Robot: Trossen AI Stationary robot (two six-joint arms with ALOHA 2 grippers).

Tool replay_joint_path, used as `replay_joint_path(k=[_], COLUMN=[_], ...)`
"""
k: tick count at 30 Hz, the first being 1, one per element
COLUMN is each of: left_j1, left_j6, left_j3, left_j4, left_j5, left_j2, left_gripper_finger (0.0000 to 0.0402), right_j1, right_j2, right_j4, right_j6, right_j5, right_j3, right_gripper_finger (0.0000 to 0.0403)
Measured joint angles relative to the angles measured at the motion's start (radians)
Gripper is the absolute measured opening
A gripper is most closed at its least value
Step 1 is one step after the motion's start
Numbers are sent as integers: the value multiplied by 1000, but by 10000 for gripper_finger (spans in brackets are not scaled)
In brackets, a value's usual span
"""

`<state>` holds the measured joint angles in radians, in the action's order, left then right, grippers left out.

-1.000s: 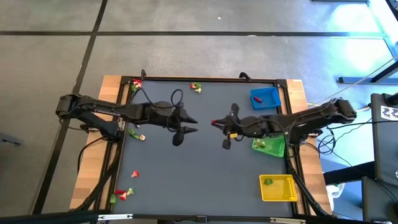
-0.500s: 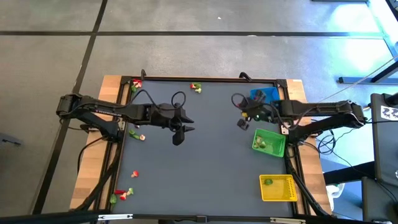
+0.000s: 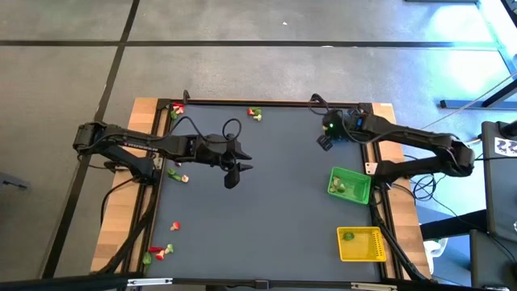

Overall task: Sort produce into baskets
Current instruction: Put the red chili pepper into the blue basket

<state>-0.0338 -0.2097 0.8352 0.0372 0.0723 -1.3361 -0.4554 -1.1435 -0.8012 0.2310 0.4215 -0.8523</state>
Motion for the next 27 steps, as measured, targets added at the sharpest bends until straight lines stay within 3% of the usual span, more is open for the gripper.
replay_joint_path(k=[11,20,27], left_j1=[0,0,0], left_j6=[0,0,0], left_j3=[0,0,0], left_j4=[-1,-2,-2], left_j5=[1,3,3], left_j2=[0,0,0], left_gripper_finger=[155,155,155], right_j1=[-222,-294,-291], right_j2=[0,0,0], right_j4=[164,232,232], right_j6=[-3,-33,-30], right_j5=[-127,-180,-198], right_j3=[136,215,241], right_gripper_finger=[24,25,79])
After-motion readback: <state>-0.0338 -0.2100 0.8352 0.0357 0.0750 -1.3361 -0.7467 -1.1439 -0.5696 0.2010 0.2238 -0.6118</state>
